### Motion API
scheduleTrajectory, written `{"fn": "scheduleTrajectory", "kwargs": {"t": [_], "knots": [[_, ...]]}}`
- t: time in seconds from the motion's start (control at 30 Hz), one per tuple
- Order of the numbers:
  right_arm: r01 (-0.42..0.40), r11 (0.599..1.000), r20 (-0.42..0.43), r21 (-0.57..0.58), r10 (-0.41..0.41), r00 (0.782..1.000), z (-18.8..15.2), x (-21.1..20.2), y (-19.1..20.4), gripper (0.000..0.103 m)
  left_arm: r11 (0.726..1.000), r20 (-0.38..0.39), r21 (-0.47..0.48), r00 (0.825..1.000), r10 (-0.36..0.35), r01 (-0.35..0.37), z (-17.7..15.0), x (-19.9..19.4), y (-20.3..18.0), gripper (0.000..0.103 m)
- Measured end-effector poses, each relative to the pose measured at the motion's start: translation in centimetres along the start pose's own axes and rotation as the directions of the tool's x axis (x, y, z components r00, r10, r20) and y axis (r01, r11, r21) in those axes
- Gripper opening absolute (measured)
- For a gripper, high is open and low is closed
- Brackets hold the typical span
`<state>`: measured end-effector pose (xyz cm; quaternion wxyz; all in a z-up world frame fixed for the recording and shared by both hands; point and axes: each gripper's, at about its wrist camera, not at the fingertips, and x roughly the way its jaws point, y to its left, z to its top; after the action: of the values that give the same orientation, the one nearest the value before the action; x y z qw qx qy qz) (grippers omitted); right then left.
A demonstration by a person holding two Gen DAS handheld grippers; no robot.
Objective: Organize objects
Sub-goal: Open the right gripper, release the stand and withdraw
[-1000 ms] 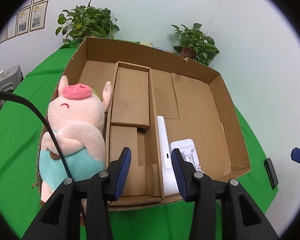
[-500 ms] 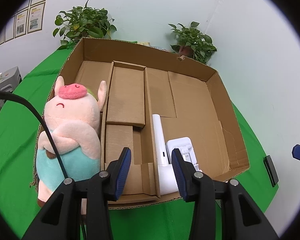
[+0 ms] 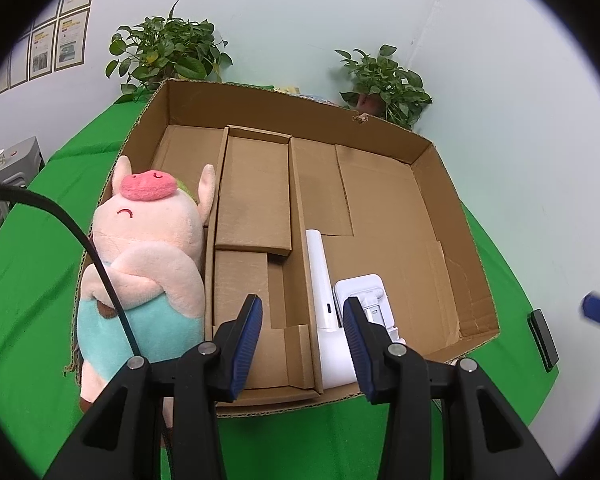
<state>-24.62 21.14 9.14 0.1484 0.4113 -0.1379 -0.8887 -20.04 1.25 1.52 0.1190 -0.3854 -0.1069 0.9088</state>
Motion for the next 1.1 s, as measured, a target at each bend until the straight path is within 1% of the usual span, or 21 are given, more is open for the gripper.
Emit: {"fn": "scheduleTrajectory", "kwargs": {"t": [0.1, 0.13, 0.23, 0.3, 0.33, 0.37, 0.4, 0.43, 0.5, 0.53, 0.57, 0.6, 0.63, 0.67, 0.7, 0.73, 0.77, 0.87, 1.1], "knots": [[-0.043, 0.997, -0.052, 0.06, 0.046, 0.998, -0.9, 2.5, -2.5, 0.1, 1.0, 0.004, -0.005, 1.0, 0.003, -0.003, -0.2, -0.2, 0.3, 0.041], [-0.035, 0.997, -0.065, 0.062, 0.039, 0.997, -1.2, 3.6, -3.3, 0.1, 1.0, 0.004, -0.01, 1.0, 0.004, -0.004, -0.3, -0.2, 0.5, 0.041], [0.057, 0.998, -0.115, 0.024, -0.054, 0.992, -1.5, 8.0, -6.3, 0.1, 1.0, 0.004, -0.016, 1.0, 0.004, -0.004, -0.7, -0.4, 0.8, 0.041], [0.132, 0.991, -0.162, 0.008, -0.129, 0.978, -1.2, 11.5, -8.5, 0.1, 1.0, 0.005, -0.015, 1.0, 0.005, -0.005, -0.9, -0.4, 0.9, 0.041], [0.148, 0.989, -0.177, 0.006, -0.145, 0.973, -1.2, 12.7, -9.3, 0.098, 1.0, 0.004, -0.016, 1.0, 0.004, -0.004, -1.1, -0.4, 1.0, 0.041], [0.163, 0.987, -0.204, 0.005, -0.158, 0.966, -1.1, 14.2, -10.2, 0.095, 1.0, 0.0, -0.018, 1.0, 0.004, -0.004, -1.2, -0.4, 1.0, 0.041], [0.168, 0.986, -0.245, 0.011, -0.16, 0.956, -1.2, 15.9, -11.1, 0.087, 1.0, -0.002, -0.019, 1.0, 0.002, -0.002, -1.3, -0.3, 1.1, 0.041], [0.159, 0.987, -0.272, 0.022, -0.148, 0.951, -1.3, 16.9, -11.6, 0.08, 1.0, -0.002, -0.019, 1.0, 0.0, 0.0, -1.4, -0.3, 1.1, 0.041], [0.146, 0.989, -0.314, 0.031, -0.129, 0.941, -1.7, 18.7, -12.2, 0.073, 1.0, -0.004, -0.016, 1.0, 0.0, 0.0, -1.5, -0.3, 1.2, 0.041], [0.146, 0.989, -0.321, 0.016, -0.133, 0.938, -1.8, 19.5, -12.2, 0.072, 1.0, -0.003, -0.017, 1.0, -0.001, 0.001, -1.5, -0.3, 1.2, 0.041], [0.13, 0.991, -0.306, 0.016, -0.119, 0.945, -1.8, 19.6, -12.2, 0.073, 1.0, -0.003, -0.018, 1.0, -0.001, 0.001, -1.6, -0.3, 1.2, 0.041], [0.132, 0.991, -0.299, 0.015, -0.122, 0.946, -1.8, 19.6, -12.0, 0.07, 1.0, -0.003, -0.019, 1.0, -0.003, 0.003, -1.6, -0.3, 1.3, 0.041], [0.126, 0.992, -0.299, 0.011, -0.117, 0.947, -1.8, 19.6, -11.8, 0.065, 1.0, -0.002, -0.02, 1.0, -0.005, 0.005, -1.6, -0.2, 1.3, 0.041], [0.114, 0.993, -0.301, 0.006, -0.107, 0.947, -1.8, 19.7, -11.5, 0.063, 1.0, -0.002, -0.02, 1.0, -0.006, 0.006, -1.6, -0.2, 1.3, 0.041], [0.1, 0.995, -0.31, -0.001, -0.095, 0.946, -1.9, 19.8, -11.1, 0.059, 1.0, -0.002, -0.02, 1.0, -0.007, 0.007, -1.6, -0.2, 1.3, 0.041], [0.086, 0.996, -0.326, -0.011, -0.085, 0.942, -2.2, 20.1, -10.7, 0.051, 1.0, -0.001, -0.02, 1.0, -0.009, 0.009, -1.6, -0.2, 1.3, 0.041], [0.078, 0.997, -0.342, -0.023, -0.081, 0.936, -2.5, 20.3, -10.2, 0.048, 1.0, -0.001, -0.021, 1.0, -0.01, 0.01, -1.6, -0.2, 1.3, 0.041], [0.082, 0.995, -0.333, -0.056, -0.096, 0.938, -2.9, 20.6, -9.2, 0.049, 1.0, -0.003, -0.024, 1.0, -0.014, 0.014, -1.7, -0.2, 1.3, 0.041], [0.068, 0.998, -0.334, -0.005, -0.066, 0.94, -2.9, 20.4, -9.4, 0.049, 1.0, 0.003, -0.018, 1.0, -0.022, 0.022, -1.7, -0.2, 0.8, 0.041]]}}
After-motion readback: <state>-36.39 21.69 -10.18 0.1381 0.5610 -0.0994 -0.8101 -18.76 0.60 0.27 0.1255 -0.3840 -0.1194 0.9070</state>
